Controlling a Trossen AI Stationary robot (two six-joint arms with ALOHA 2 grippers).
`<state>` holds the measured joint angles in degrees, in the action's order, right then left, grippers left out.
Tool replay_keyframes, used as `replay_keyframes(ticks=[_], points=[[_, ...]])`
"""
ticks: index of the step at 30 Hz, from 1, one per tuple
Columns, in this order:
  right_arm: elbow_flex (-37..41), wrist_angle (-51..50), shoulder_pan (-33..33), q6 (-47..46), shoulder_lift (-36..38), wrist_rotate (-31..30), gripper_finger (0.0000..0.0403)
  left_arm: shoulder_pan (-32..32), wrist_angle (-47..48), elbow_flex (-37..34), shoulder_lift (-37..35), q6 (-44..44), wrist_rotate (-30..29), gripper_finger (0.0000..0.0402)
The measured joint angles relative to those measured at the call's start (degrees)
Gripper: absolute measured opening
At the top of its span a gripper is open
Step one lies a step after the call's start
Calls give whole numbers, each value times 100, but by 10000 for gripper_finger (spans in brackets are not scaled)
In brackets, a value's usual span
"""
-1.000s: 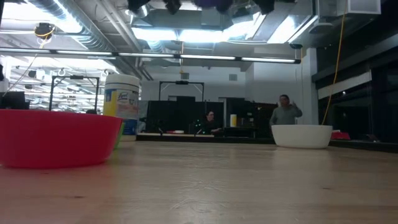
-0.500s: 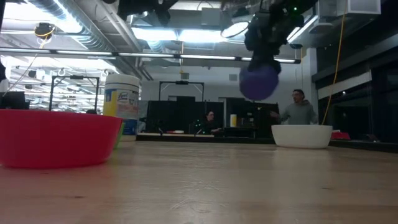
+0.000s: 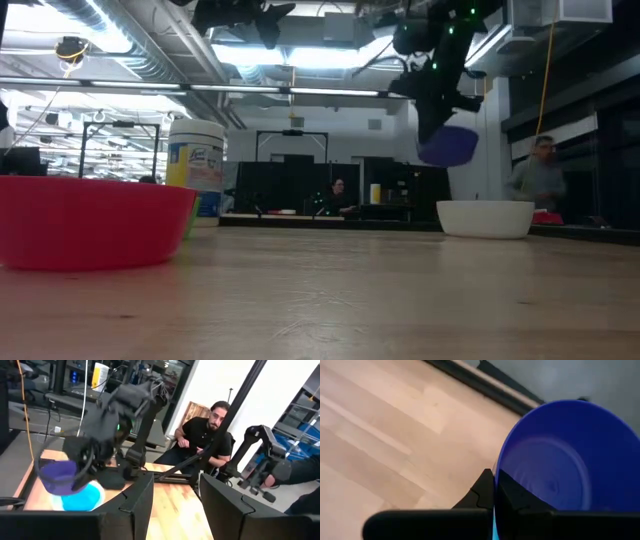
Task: Nest bowls inside each other
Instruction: Stack the blue bowl on the light blue bowl
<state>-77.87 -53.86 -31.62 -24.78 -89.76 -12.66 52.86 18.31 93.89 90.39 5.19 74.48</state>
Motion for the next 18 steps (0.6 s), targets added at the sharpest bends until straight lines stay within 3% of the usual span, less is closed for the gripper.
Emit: replay_keyframes(ticks=[8, 18], points=[[1318, 726, 271, -904, 284, -154, 2, -37, -2, 0, 0, 65, 2, 157], [2182, 992, 37, -1126, 1083, -301, 2, -38, -7, -2, 0, 105, -3, 157]])
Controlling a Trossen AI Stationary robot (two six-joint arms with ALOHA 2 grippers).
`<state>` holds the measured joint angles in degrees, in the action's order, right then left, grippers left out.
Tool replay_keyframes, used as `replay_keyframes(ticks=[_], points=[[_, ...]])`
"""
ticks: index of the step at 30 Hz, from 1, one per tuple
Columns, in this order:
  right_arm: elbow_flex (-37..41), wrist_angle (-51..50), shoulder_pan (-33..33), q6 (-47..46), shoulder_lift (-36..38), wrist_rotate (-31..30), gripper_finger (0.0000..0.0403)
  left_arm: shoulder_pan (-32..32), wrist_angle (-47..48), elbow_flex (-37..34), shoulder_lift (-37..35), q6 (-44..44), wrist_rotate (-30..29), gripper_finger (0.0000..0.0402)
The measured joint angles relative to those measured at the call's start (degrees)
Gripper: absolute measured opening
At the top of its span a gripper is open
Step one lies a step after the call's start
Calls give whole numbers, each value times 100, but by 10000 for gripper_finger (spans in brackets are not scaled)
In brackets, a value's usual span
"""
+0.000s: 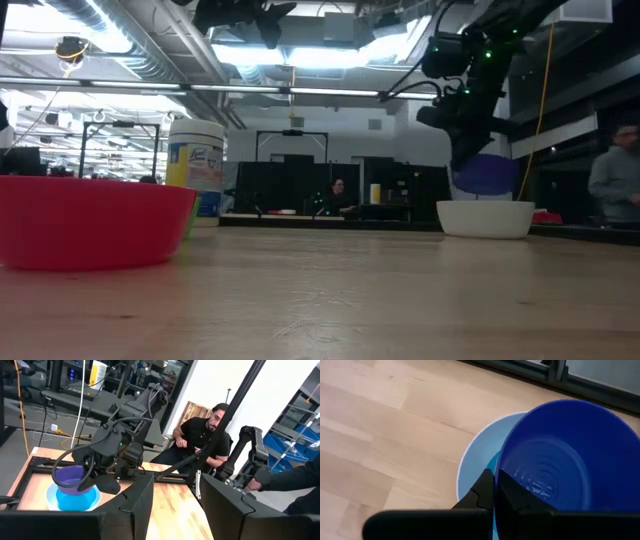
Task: Nest bowls inside each other
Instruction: Stack the blue bowl on the light blue bowl
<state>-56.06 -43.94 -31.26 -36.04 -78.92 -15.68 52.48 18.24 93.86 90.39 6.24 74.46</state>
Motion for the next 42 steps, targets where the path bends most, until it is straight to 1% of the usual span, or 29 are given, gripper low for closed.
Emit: replay_keyframes(ticks=[9, 16, 30, 42], points=[[327, 611, -21, -1, -4, 137, 2, -196, -13, 0, 2, 2, -162, 157], [346, 601, -99, 146, -163, 166, 2, -257, -26, -2, 2, 2, -290, 157], [346, 542, -95, 200, -577, 307, 2, -334, -44, -2, 4, 2, -295, 157], [346, 439, -170, 246, -598, 282, 2, -334, -45, -2, 4, -4, -293, 157]])
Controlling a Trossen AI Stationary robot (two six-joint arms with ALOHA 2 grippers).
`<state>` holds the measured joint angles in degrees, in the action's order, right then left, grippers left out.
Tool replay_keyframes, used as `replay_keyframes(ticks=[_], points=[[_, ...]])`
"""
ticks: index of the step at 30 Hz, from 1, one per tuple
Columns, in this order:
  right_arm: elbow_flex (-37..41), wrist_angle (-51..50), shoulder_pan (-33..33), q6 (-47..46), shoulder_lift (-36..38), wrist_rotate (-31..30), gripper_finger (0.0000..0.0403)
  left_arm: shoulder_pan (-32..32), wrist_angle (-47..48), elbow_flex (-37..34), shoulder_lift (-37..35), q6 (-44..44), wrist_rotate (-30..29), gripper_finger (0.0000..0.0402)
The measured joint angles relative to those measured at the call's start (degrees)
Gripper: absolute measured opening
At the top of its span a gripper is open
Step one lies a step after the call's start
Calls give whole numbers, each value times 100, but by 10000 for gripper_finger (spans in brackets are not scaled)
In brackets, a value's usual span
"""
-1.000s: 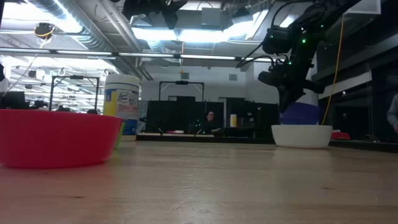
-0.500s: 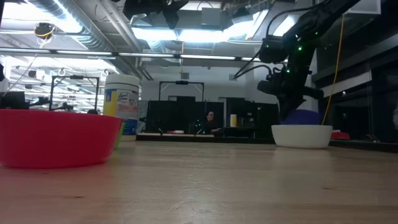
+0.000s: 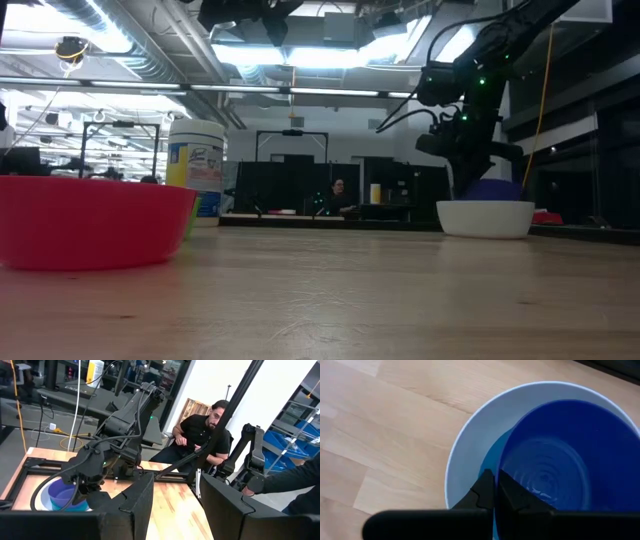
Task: Nest bowls inside each other
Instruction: Stack the blue bowl on the light blue bowl
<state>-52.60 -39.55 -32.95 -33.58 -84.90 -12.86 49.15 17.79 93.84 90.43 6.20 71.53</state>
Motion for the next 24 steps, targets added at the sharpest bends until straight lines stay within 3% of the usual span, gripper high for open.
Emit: replay_keyframes(ticks=[7, 10, 17, 24], points=[[0, 52, -10, 268, 0, 147, 12, 0, 2, 0, 0, 2, 2, 157], [0, 101, -8, 275, 0, 410, 54, 0, 2, 0, 0, -5, 2, 157], [-2, 66, -6, 257, 0, 398, 157, 0, 2, 0, 0, -16, 4, 157], [-2, -181, -6, 106, 0, 33, 181, 2, 2, 0, 0, -16, 9, 157]])
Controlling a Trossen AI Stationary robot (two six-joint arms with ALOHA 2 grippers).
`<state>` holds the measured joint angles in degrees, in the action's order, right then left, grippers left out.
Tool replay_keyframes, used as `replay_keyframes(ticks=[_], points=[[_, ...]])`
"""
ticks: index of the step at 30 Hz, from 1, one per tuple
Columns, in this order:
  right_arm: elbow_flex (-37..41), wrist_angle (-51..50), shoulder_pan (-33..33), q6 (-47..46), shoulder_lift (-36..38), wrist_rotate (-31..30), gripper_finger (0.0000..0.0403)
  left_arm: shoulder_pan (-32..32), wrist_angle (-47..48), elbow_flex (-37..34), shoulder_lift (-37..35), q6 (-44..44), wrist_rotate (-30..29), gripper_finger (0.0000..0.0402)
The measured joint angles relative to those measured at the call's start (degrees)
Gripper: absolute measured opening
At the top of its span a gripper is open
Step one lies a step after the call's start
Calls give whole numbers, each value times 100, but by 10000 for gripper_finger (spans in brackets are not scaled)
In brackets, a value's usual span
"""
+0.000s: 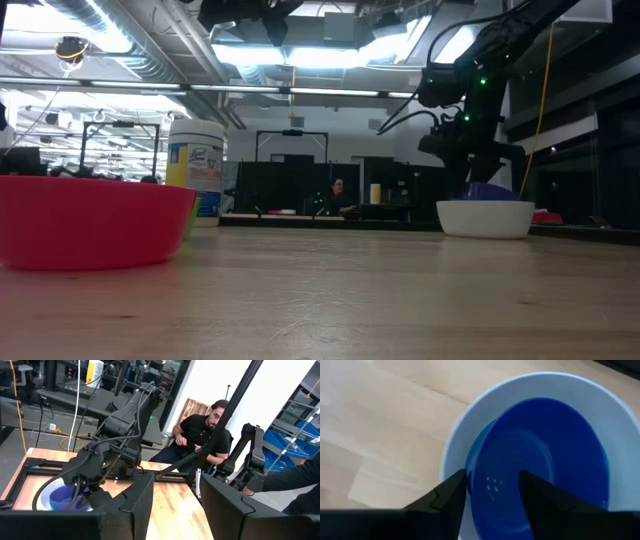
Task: Nest bowls inside each other
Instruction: Stack the blue bowl on the light blue bowl, then stack the red bowl on the blue bowl
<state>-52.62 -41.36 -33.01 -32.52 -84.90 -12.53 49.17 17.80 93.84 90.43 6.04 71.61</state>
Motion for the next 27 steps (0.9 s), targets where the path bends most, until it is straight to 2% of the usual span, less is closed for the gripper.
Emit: replay_keyframes(ticks=[3, 5, 9, 11, 21, 27], points=[[0, -89, -1, -5, 0, -38, 156, 0, -2, 0, 0, 0, 19, 157], [0, -92, -1, -1, 0, -39, 121, 0, -1, 0, 0, -8, 26, 157], [0, -133, 0, 58, 0, -31, 24, 0, -2, 0, 0, -28, 26, 157], [0, -136, -1, 104, 0, -41, 14, 0, 0, 0, 0, -38, 26, 157], [-2, -112, 0, 166, 0, -9, 138, 0, 0, 0, 0, -39, 24, 157], [-2, -113, 0, 163, 18, 176, 190, 0, -2, 0, 0, -45, 24, 157]])
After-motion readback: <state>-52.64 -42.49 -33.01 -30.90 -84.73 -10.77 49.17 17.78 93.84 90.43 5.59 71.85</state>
